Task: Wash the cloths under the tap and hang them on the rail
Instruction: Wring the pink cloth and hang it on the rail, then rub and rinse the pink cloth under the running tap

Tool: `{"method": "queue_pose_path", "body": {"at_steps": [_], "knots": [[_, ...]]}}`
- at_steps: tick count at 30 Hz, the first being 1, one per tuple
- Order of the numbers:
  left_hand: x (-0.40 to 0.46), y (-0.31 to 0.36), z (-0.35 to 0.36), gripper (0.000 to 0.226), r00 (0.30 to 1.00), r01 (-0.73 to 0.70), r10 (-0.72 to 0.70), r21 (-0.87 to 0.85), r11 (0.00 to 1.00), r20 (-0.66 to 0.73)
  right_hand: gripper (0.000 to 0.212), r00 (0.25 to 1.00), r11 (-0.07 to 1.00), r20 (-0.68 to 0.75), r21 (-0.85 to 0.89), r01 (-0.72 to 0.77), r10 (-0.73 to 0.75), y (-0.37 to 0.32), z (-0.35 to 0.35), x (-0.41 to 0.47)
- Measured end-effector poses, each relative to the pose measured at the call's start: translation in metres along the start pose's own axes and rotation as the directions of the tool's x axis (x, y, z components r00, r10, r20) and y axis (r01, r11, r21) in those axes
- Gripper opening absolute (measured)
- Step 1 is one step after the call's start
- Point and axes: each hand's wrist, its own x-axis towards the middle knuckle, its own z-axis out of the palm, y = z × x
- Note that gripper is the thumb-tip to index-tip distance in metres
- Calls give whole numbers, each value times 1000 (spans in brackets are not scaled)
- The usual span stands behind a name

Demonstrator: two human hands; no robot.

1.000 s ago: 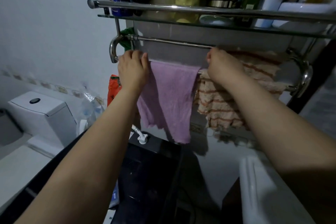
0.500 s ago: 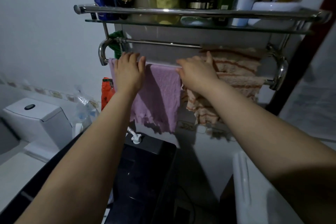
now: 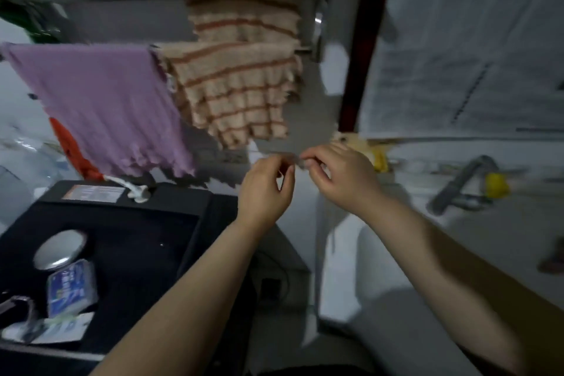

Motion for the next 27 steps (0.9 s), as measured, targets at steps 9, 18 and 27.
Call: {"method": "queue_pose_path", "body": {"at_steps": [9,18,27], "knots": [[-16,128,166,10,883,319,-296,-3,948,365,22,814,878,371,-9,-478,447,153,-75,-137],[-40,210,256,15,700,427,-405,110,897,588,25,425,527,328,-356,-771,844,312,-104,-259],[-55,222,294,13,593,531,-404,38,846,697,79,217,283,182,-624,-729,959,400,-136,-334]]}}
